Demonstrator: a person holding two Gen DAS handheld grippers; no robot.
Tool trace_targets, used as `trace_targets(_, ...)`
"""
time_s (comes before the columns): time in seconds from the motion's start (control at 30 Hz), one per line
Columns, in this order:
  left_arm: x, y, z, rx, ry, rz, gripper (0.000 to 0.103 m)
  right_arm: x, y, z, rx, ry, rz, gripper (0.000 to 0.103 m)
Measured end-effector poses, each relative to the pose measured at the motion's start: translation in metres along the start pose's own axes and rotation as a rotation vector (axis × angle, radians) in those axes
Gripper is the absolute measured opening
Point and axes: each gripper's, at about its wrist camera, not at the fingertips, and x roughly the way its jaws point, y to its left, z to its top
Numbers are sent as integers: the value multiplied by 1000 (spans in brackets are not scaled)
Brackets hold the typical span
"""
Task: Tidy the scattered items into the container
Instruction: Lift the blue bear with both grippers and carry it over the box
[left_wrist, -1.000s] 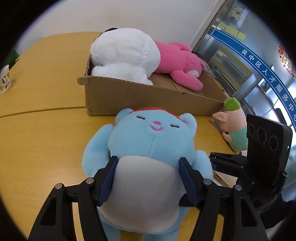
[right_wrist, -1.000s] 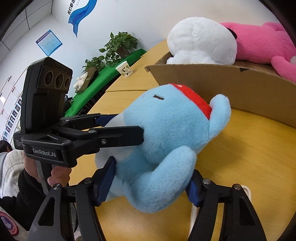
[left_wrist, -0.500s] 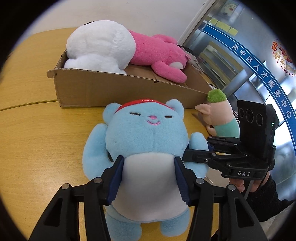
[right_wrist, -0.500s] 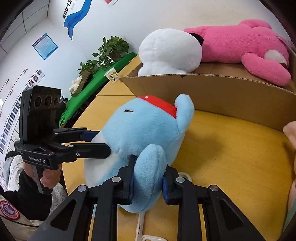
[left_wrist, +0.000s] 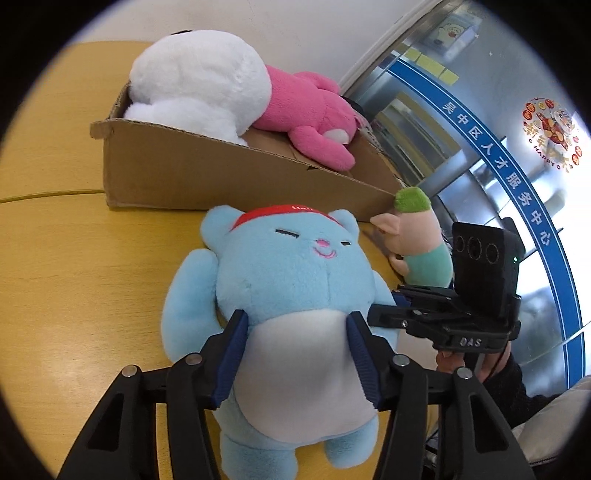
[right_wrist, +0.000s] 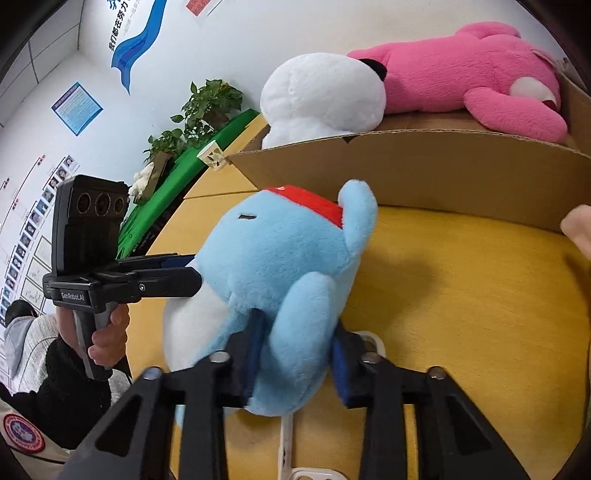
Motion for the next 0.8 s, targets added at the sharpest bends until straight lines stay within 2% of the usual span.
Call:
trace_targets(0.03,0,-4,-1,13,2,3,47,-1,-1,-1,4,-1,-2,26)
trace_targets(0.1,0,-13,-3,25,5,12,41,-5,-1,-4,-4,-6,-23,24)
trace_targets(0.23,-2,-19,-4,18,-6,18,36,-13,4,-5,-32,-31,-65,22)
trace_targets(0.4,-19,-44,2,57,-78,31,34,-32,18,2,-81,-94,-95,22)
trace_targets(0.63,-56,-91,45,181,-205,79,34,-74,44,31,-169,-226,-126,21)
trace_targets(0.8,-84,-129,96,291,-316,90,34,-114,63,70,-259,-339,-185,20)
